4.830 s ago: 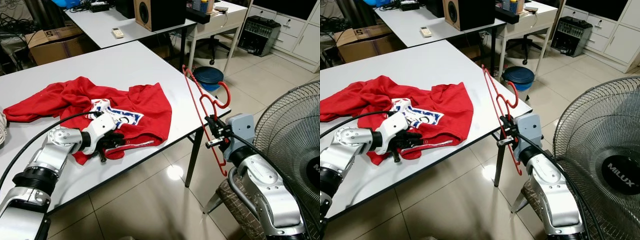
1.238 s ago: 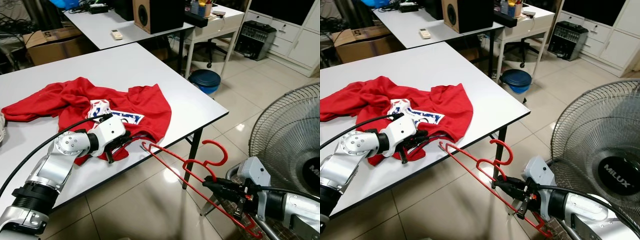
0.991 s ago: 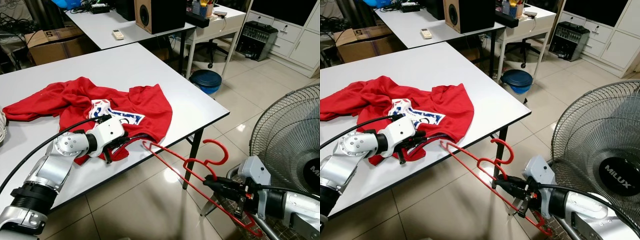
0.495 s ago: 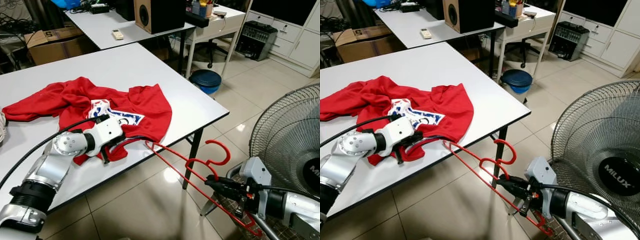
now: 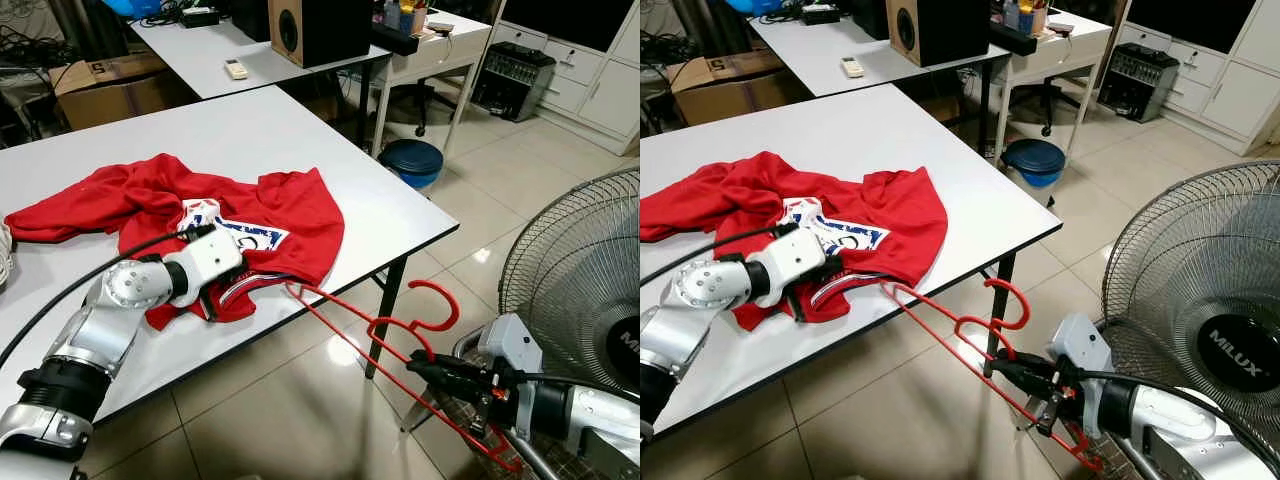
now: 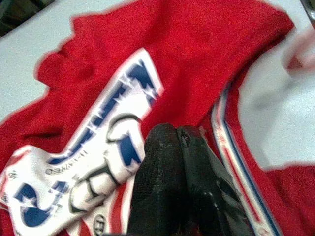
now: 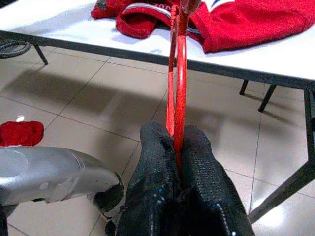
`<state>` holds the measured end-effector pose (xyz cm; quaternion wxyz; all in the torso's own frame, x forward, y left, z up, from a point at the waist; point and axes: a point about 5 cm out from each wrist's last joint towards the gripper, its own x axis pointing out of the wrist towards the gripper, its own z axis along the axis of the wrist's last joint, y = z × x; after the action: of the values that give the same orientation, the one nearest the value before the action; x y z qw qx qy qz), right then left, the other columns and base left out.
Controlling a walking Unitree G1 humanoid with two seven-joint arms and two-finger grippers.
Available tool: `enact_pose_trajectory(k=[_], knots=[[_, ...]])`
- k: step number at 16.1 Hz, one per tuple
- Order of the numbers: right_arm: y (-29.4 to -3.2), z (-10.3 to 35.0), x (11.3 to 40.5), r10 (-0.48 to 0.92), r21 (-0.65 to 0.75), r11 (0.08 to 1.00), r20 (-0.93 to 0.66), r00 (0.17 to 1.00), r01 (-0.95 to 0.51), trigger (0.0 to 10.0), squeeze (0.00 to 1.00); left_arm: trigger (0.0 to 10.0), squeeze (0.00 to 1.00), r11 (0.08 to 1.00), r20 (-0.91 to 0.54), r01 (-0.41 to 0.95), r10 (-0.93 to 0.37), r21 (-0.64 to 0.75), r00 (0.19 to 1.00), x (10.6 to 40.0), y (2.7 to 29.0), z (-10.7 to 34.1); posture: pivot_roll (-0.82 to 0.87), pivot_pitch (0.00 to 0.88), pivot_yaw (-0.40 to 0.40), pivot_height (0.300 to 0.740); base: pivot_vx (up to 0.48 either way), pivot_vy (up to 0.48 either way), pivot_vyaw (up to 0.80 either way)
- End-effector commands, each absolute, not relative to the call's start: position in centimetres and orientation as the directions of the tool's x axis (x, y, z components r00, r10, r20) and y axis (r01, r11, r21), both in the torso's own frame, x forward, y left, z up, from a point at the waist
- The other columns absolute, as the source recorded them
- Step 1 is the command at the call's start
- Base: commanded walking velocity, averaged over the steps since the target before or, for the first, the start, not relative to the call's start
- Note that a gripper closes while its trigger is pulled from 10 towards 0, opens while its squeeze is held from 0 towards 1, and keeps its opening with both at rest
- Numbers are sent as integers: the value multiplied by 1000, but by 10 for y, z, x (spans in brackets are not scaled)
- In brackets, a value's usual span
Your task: Hang hanger
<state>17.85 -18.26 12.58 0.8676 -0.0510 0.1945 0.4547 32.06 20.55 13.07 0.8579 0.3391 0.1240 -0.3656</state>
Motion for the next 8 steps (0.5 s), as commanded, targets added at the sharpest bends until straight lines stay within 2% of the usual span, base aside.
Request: enact_pose_trajectory(k=[1,3,5,6,7,8], knots=[[-183,134,179,768,71,583,-375,520,-809,10000,0,0,0,555,-361,661,-560,505,746,329,205,150,-197,0,19,740,0,0,0],[-182,138,181,772,71,580,-366,520,-812,10000,0,0,0,607,-252,612,-574,506,779,336,203,167,-197,0,19,740,0,0,0],[-178,140,183,784,83,572,-349,514,-816,10000,0,0,0,628,-205,591,-577,506,790,338,202,176,-193,0,18,740,0,0,0],[-178,139,183,784,84,572,-348,513,-816,10000,0,0,0,611,-237,613,-585,501,776,337,202,172,-193,0,18,740,0,0,0],[-177,139,183,783,86,573,-351,514,-815,10000,0,0,0,551,-326,672,-599,495,731,332,202,161,-194,0,21,740,0,0,0],[-177,139,183,781,87,576,-354,515,-813,10000,0,10000,0,476,-420,728,-603,492,678,324,204,147,-197,0,22,740,0,0,0]])
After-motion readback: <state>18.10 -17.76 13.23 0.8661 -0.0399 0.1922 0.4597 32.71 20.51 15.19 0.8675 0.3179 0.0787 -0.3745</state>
